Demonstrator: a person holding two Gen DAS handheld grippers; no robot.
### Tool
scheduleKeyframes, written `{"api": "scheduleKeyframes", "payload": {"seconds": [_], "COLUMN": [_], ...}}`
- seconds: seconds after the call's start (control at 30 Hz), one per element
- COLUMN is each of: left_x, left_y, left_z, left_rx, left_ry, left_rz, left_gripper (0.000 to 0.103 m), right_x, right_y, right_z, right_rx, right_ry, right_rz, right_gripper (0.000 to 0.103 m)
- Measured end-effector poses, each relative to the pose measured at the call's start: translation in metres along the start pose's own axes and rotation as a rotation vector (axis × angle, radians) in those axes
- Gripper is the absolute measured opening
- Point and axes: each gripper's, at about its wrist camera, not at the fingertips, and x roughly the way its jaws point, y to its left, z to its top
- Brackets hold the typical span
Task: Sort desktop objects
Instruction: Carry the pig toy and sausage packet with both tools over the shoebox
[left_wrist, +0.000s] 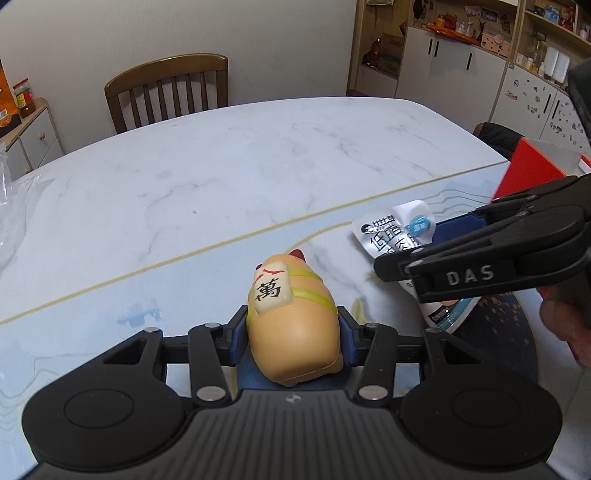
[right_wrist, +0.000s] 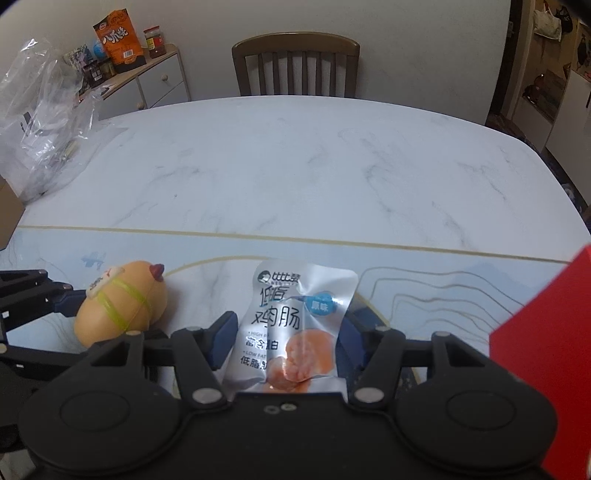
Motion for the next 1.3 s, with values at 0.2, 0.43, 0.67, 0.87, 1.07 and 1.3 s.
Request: {"api": "scheduleKeyframes", "payload": {"seconds": [0.2,0.43,0.67,0.87,1.07,1.3], "left_x": [-0.021,-0.052,-0.076,-0.097,-0.116,-0.121], "left_y": [-0.011,-0.025,-0.042,-0.063,-0.091,-0.131], "left_z": [-0.006,-0.004,-0.003,0.003,0.014,0.025], "left_rx": [-0.002,0.007,0.013,0.037,0.075,0.11], "left_ry": [0.0,-0.019,-0.03,-0.053,-0.085,-0.114], "left_rz": [-0.018,-0.038,-0.055,-0.082,-0.117,-0.133], "left_gripper": [0.047,0.047,0.047,0.047,0.047,0.047], "right_x": [-0.028,-0.068,-0.113,-0.149,-0.178,-0.204], "right_y": [0.001,0.002,-0.001,-0.007,-0.021,-0.05], "right_z": [-0.009,-0.02,-0.032,-0.043,-0.047,-0.057], "right_rx": [0.019,0.03,0.051,0.062,0.073,0.081], "right_ry": [-0.001,-0.016,-0.046,-0.084,-0.119,-0.152], "right_rz": [0.0,0.003,0.0,-0.002,-0.012,-0.037], "right_gripper": [0.06,0.06,0.06,0.06,0.06,0.06]}}
